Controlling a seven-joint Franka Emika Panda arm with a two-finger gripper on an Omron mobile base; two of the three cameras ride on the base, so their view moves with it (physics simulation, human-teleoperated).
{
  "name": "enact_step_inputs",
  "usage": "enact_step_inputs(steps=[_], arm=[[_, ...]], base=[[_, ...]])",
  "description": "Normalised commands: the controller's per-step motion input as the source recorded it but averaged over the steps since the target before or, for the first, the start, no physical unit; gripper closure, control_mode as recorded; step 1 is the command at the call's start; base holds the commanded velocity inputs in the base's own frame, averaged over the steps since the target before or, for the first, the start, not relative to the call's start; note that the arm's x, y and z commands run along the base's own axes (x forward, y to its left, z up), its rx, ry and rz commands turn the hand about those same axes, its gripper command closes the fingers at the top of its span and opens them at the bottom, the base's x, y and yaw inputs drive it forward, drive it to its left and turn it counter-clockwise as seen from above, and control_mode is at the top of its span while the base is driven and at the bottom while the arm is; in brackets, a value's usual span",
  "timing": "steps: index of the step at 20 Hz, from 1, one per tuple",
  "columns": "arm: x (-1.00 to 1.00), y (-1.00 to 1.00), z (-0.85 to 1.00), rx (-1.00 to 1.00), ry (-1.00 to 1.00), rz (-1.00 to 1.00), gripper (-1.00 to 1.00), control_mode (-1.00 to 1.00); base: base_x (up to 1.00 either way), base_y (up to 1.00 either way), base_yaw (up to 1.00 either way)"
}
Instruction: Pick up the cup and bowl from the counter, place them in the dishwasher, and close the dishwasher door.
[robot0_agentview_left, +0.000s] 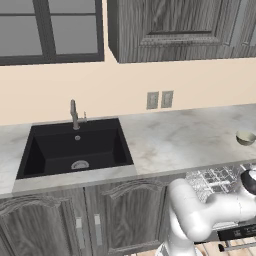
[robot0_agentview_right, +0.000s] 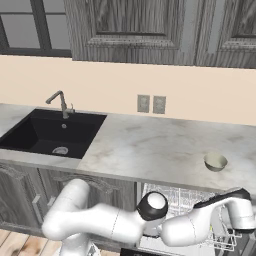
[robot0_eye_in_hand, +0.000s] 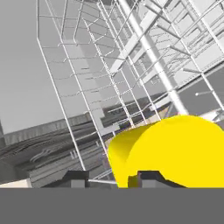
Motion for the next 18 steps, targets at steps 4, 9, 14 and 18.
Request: enact_step_inputs(steps=[4, 9, 14, 18], arm=[[-0.43, 0.00, -0.15, -0.12, -0.01, 0.10, -1.00, -1.00], [-0.51, -0.02, 0.16, -0.16, -0.08, 0.10, -1.00, -1.00], [-0.61, 0.00, 0.54, -0.19, -0.13, 0.07, -1.00, -1.00], [-0.40, 0.02, 0.56, -0.24, -0.19, -0.01, -1.00, -1.00]], base=[[0.00, 0.00, 0.00], [0.00, 0.00, 0.00], [0.00, 0.00, 0.00], [0.00, 0.00, 0.00]])
